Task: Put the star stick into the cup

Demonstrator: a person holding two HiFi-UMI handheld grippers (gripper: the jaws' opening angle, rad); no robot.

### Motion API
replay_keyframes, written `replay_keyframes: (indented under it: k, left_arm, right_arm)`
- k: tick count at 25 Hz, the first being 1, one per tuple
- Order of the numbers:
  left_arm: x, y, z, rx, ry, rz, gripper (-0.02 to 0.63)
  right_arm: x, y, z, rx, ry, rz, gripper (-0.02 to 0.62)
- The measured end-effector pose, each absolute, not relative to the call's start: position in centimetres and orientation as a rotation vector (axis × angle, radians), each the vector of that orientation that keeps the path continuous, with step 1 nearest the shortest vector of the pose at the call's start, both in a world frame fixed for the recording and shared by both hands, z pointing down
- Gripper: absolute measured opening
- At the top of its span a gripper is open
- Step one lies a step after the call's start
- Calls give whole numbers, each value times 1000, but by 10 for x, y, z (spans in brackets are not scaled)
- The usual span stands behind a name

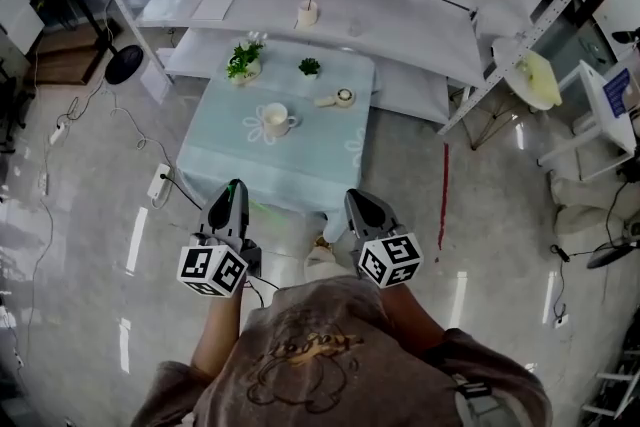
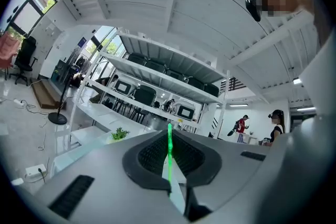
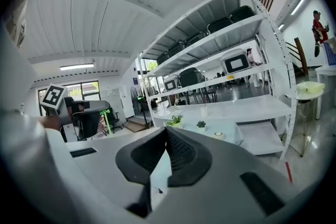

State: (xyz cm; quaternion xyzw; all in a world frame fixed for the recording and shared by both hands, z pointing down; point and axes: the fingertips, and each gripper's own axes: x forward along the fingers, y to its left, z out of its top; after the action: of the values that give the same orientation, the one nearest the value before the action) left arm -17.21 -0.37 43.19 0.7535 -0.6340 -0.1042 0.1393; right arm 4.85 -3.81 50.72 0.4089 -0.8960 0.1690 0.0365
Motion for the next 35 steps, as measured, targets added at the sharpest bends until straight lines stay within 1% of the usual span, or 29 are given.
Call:
replay_keyframes:
  k: [12, 19, 25, 35]
  left_arm:
    - [-199, -111, 433, 2124, -1934, -324, 34]
    - [-217, -156, 431, 2146, -1936, -310, 34]
    - [-235, -207, 433, 2181, -1855, -274, 34]
    - [-247, -286, 461, 2271, -1789, -190, 34]
  right_arm:
    - [39, -155, 501, 1195, -2786, 477, 5]
    - [34, -183, 508, 1246, -2761, 511, 5]
    - [22, -208, 500, 1360, -2735, 546, 5]
    - [13, -233, 503, 1480, -2671, 566, 5]
